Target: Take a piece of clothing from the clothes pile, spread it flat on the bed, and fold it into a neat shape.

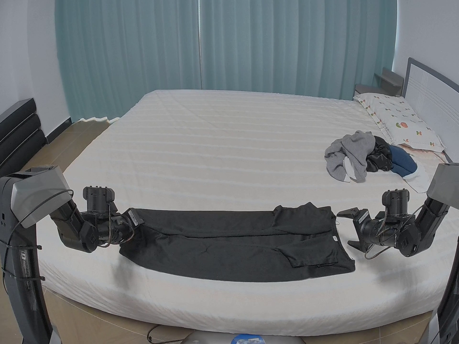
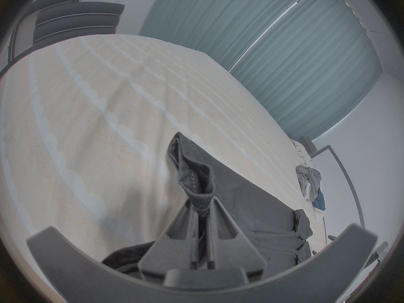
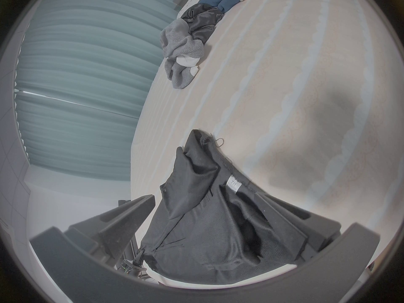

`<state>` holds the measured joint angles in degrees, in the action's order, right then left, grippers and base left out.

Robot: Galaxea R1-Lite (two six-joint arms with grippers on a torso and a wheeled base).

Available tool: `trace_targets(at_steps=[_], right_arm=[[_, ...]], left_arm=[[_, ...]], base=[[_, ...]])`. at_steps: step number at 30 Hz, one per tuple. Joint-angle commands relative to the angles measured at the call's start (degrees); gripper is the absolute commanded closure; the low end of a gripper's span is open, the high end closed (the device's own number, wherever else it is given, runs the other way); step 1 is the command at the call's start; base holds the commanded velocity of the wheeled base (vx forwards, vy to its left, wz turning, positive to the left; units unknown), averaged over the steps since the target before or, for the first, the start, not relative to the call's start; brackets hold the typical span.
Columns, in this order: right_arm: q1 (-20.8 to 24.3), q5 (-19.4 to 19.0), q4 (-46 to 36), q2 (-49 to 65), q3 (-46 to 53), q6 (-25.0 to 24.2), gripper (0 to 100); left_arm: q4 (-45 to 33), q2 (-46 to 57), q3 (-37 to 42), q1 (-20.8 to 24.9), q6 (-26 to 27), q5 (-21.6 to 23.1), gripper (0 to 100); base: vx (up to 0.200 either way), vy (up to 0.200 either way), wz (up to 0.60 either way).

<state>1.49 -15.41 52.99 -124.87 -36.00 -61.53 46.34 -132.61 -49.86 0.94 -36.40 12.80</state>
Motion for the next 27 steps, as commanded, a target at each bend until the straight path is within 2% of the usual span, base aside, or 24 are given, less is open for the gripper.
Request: trace_targets(at_steps=[1, 9, 18, 19, 27], right_arm=[[-0.43, -0.15, 0.01, -0.82, -0.21, 0.00, 0], [-0.52, -0.15, 0.18, -0.64, -0.12, -0.09, 0], [-0.43, -0.15, 0.18, -0.82, 0.05, -0.09, 0], [-0.34, -0.15, 0.18, -0.82, 0.14, -0.09, 0], [0.09, -0.15, 0.18, -0.99, 0.14, -0.09, 0]], left_arm=[[-0.02, 2.00, 1.17, 0.64, -0.07, 0.03, 100], [-0.63, 5.52, 2.57, 3.37, -1.30, -0.14, 100], [-2.57, 7.89, 1.70, 7.50, -2.09, -3.84, 100], [-5.29, 8.77, 0.03, 8.73, -2.09, -5.15, 100], [-17.33, 10.35, -7.53, 12.68, -2.71, -6.56, 100]], base=[[0.000, -0.200, 0.00], [0.000, -0.200, 0.00], [0.000, -0.200, 0.00], [0.000, -0.200, 0.00], [0.000, -0.200, 0.00]])
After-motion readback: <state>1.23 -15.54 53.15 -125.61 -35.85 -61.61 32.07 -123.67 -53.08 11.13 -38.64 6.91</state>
